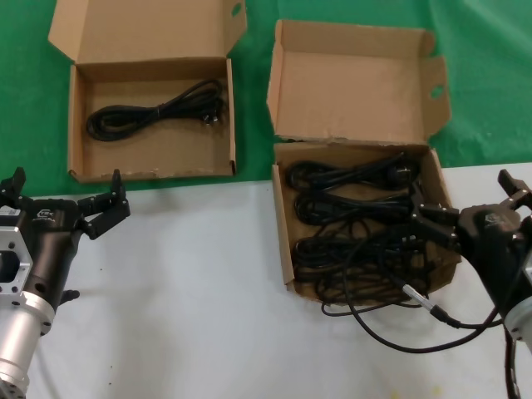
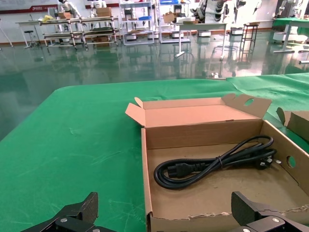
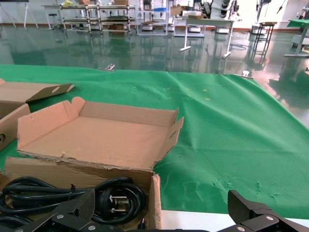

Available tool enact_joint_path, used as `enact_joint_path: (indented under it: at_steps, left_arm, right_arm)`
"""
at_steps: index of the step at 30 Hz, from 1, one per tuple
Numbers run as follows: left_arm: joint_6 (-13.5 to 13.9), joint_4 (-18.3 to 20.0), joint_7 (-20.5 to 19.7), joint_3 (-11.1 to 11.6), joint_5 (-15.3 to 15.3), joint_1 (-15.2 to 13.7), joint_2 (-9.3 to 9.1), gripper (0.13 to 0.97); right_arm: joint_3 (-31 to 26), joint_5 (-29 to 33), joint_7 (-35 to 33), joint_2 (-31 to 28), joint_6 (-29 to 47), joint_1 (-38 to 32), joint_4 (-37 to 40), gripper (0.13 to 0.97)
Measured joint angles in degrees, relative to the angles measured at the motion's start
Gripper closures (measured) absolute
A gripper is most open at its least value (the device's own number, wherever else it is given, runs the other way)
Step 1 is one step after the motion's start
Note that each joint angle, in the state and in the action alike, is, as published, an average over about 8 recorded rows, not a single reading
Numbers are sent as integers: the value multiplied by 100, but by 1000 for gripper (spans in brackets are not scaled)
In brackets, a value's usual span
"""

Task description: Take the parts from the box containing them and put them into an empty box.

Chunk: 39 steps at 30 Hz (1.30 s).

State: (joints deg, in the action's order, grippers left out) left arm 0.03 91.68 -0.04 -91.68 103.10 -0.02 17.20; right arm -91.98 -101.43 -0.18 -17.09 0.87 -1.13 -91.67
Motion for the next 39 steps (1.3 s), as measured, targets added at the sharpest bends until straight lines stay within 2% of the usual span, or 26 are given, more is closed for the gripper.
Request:
enact_joint_path:
  at_steps: [39]
  left_arm:
    - [0,0,0,0,0,0,0,132]
  right_arm:
    - [0,0,0,0,0,0,0,129]
